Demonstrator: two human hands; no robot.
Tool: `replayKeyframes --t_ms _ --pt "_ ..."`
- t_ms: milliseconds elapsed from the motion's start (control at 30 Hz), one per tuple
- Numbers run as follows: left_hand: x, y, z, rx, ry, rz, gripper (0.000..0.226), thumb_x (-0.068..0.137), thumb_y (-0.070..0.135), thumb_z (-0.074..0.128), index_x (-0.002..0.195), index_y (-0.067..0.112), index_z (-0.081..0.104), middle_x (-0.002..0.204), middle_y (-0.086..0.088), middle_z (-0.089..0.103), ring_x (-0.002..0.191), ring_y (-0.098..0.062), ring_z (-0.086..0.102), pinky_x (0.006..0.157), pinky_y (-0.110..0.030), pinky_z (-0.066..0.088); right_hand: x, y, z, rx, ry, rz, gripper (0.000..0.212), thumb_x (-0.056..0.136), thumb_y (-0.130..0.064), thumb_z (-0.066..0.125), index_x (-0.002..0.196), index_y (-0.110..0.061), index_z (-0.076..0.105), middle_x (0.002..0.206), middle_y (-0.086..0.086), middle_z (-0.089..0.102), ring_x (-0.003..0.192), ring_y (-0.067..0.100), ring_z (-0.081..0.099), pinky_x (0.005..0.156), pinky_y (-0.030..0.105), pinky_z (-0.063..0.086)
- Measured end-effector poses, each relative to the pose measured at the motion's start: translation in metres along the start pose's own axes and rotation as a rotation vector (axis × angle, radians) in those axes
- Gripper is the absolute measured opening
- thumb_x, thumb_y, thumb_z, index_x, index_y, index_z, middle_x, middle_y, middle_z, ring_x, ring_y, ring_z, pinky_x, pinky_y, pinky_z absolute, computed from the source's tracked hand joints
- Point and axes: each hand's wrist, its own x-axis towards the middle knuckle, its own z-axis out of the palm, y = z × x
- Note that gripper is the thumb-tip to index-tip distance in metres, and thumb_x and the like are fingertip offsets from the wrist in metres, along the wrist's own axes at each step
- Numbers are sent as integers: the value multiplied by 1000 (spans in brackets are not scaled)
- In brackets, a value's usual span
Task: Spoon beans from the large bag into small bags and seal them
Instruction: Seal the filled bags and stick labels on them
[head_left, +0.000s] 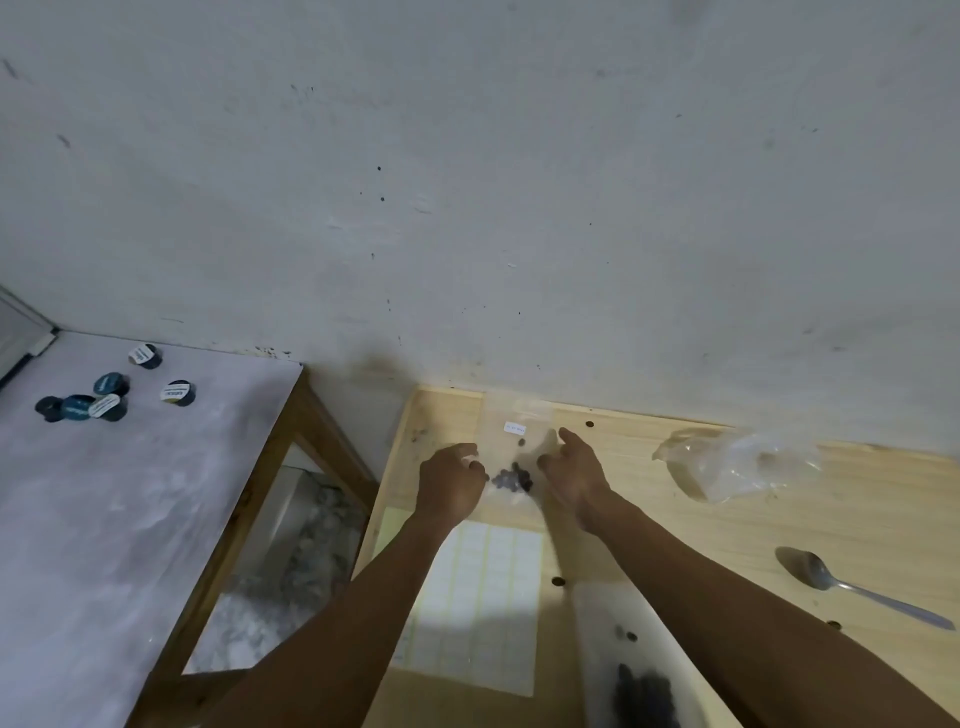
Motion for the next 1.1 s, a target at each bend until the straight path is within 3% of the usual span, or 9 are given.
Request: replayKeyframes --t_ms 133,267,367,467,600,733,833,967,1100 --pt "-15 -8 4 10 33 112 28 94 14 53 118 21 66 119 -3 63 98 -15 60 85 -19 43 -13 17 -18 -131 40 -72 53 95 -10 52 146 -13 40 140 13 51 116 27 56 89 27 43" --pt "-52 -10 15 -139 -221 80 15 96 20 54 108 23 63 92 -4 68 74 -20 66 65 -31 53 -36 46 -53 -354 22 -100 38 93 -16 57 130 -11 56 110 7 62 96 19 58 80 25 41" --pt "-84 -9 30 -103 -455 41 19 95 33 58 110 20 57 99 -9 68 69 -14 64 59 -26 48 -54 73 -77 -519 23 -60 30 90 -20 61 119 -11 59 94 4 61 85 20 58 76 31 47" --pt "-109 -13 54 -46 -557 27 31 93 39 61 113 19 51 106 -6 64 74 -15 62 57 -24 49 -73 99 -89 -644 33 16 36 91 -31 63 120 -12 57 99 3 60 94 23 60 80 32 46" --pt "-128 -17 77 29 -469 31 31 92 37 60 117 22 49 99 1 63 86 -23 65 76 -34 54 -96 127 -91 -577 40 71 53 89 -41 66 131 -11 53 122 10 62 111 26 59 89 32 45" --pt "-142 -14 87 -23 -360 42 22 94 24 57 115 22 49 80 9 57 66 -13 58 61 -27 47 -111 135 -88 -466 111 26 40 87 -32 68 122 -13 60 101 6 68 98 24 62 78 29 45" --pt "-149 -15 87 -90 -292 42 20 95 21 56 114 20 50 81 5 57 64 -13 55 55 -23 42 -115 134 -86 -287 164 -12 20 86 -26 69 100 -13 63 82 4 66 76 20 62 65 29 44" --pt "-155 -15 79 -359 -218 -47 11 97 24 56 108 21 56 95 4 61 78 -14 60 64 -23 46 -118 118 -89 129 -23 59 18 94 -16 63 80 -5 59 70 7 55 58 18 50 56 29 42" --pt "-158 -22 58 -513 -145 -4 21 97 29 55 81 16 55 79 -10 55 76 -19 54 71 -31 41 -117 95 -73 251 -193 48 26 95 -21 63 77 -9 49 71 10 41 64 22 40 57 31 38"
